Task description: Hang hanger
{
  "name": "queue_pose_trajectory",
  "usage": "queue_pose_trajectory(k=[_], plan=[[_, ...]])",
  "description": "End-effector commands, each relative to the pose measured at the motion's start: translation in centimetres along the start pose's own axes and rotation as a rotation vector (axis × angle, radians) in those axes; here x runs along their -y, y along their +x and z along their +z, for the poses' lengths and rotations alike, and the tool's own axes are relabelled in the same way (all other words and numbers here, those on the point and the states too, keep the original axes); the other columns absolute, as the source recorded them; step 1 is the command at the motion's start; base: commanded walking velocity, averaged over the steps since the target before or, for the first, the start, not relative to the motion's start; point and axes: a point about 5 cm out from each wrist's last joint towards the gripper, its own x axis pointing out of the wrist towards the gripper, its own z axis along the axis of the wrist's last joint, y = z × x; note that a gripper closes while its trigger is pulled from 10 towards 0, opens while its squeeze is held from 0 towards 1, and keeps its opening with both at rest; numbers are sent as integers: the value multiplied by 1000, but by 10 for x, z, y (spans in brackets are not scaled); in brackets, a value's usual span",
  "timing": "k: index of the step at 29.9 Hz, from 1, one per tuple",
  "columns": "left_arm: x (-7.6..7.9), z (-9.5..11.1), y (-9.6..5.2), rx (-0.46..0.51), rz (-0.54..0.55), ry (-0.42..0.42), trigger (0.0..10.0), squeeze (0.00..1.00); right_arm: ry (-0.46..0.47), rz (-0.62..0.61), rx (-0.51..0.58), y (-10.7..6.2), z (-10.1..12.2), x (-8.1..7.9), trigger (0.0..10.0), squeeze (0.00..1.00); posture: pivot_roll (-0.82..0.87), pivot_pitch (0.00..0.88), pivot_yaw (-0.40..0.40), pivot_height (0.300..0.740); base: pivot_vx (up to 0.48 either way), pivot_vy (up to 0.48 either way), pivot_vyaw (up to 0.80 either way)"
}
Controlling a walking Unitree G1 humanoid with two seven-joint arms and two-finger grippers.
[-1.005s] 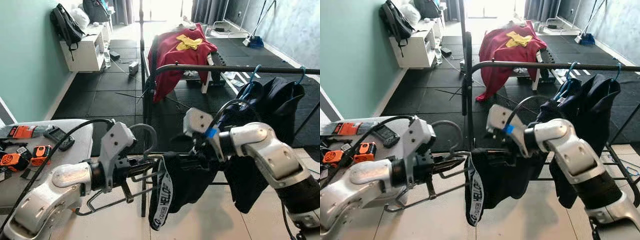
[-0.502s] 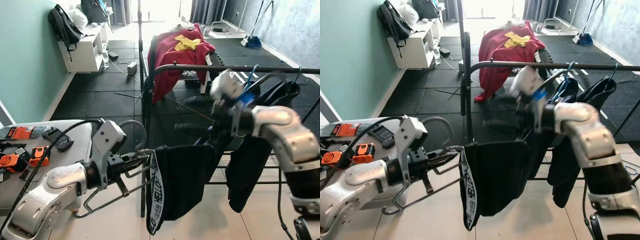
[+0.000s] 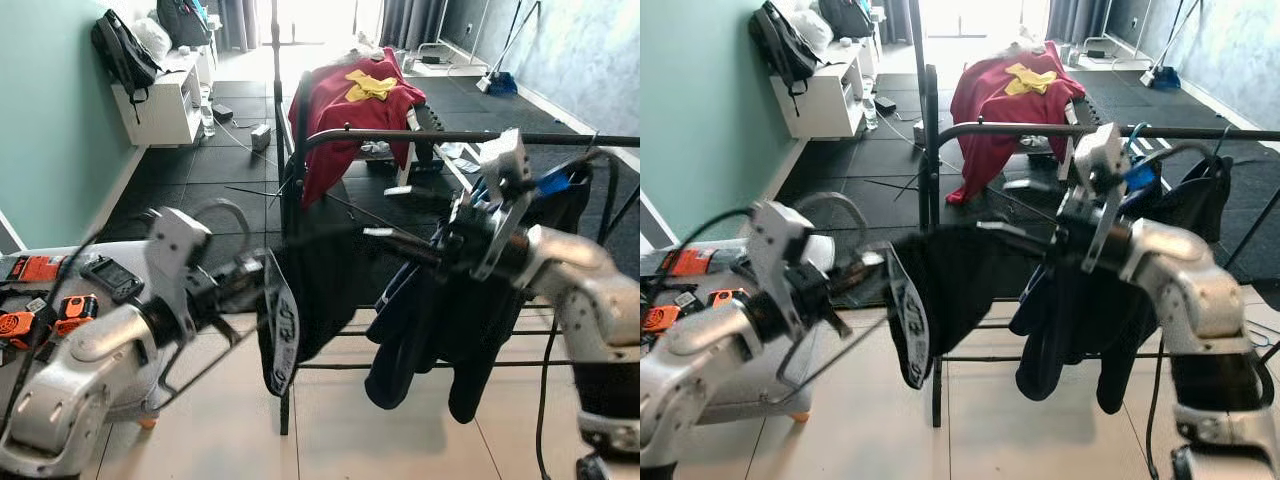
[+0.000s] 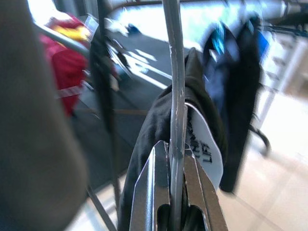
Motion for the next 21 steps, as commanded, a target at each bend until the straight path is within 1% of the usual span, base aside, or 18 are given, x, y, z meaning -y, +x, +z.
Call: queue_pose_trajectory(k=[1, 2, 4, 5, 6, 7, 8, 9, 10, 11, 12, 13, 16, 17, 18, 19, 20, 21], plan=[[0, 7, 2, 52, 13, -22, 0, 0, 32, -32, -28, 5, -14, 0, 10000, 0, -79, 48, -10, 740, 0, 0, 0], [2, 11, 4, 74, 11, -33, 314, 0, 45, -34, -44, 9, -21, -2, 10000, 0, -78, 48, -10, 740, 0, 0, 0], [4, 15, 5, 92, 4, -38, 510, 0, 51, -31, -56, 12, -26, -4, 10000, 0, -76, 49, -10, 740, 0, 0, 0], [5, 18, 6, 104, 0, -42, 980, 0, 56, -29, -63, 14, -28, -6, 10000, 0, -76, 49, -10, 740, 0, 0, 0], [5, 18, 6, 104, 0, -42, 980, 0, 56, -29, -63, 14, -28, -6, 10000, 0, -76, 49, -10, 740, 0, 0, 0], [7, 21, 7, 119, -4, -53, 2039, 0, 59, -30, -68, 17, -31, -8, 10000, 0, -76, 49, -10, 740, 0, 0, 0], [7, 21, 7, 119, -4, -53, 2039, 0, 59, -30, -68, 17, -31, -8, 10000, 0, -76, 49, -10, 740, 0, 0, 0], [10, 24, 9, 133, -11, -60, 3333, 0, 62, -44, -68, 19, -32, -8, 10000, 0, -72, 49, -11, 740, 0, 0, 0], [10, 24, 9, 133, -11, -60, 3333, 0, 62, -44, -68, 19, -32, -8, 10000, 0, -72, 49, -11, 740, 0, 0, 0], [13, 27, 10, 145, -19, -68, 3961, 0, 61, -61, -69, 22, -33, -8, 10000, 0, -71, 50, -11, 740, 0, 0, 0], [13, 27, 10, 145, -19, -68, 3961, 0, 61, -61, -69, 22, -33, -8, 10000, 0, -71, 50, -11, 740, 0, 0, 0], [16, 29, 12, 154, -29, -72, 4431, 0, 52, -80, -76, 24, -35, -7, 10000, 0, -72, 50, -10, 740, 0, 0, 0], [19, 32, 14, 167, -39, -83, 4588, 0, 45, -94, -82, 25, -37, -7, 10000, 0, -72, 50, -10, 740, 0, 0, 0], [22, 35, 16, 180, -48, -94, 4902, 0, 37, -99, -91, 27, -38, -7, 10000, 0, -71, 49, -10, 740, 0, 0, 0], [26, 37, 19, 194, -58, -109, 6235, 0, 32, -95, -100, 29, -41, -9, 10000, 0, -71, 51, -7, 740, 0, 0, 0], [26, 37, 19, 194, -58, -109, 6235, 0, 32, -95, -100, 29, -41, -9, 10000, 0, -71, 51, -7, 740, 0, 0, 0], [30, 39, 21, 202, -65, -119, 7137, 0, 32, -86, -105, 30, -42, -12, 10000, 0, -70, 51, -8, 740, 0, 0, 0], [30, 39, 21, 202, -65, -119, 7137, 0, 32, -86, -105, 30, -42, -12, 10000, 0, -70, 51, -8, 740, 0, 0, 0]])
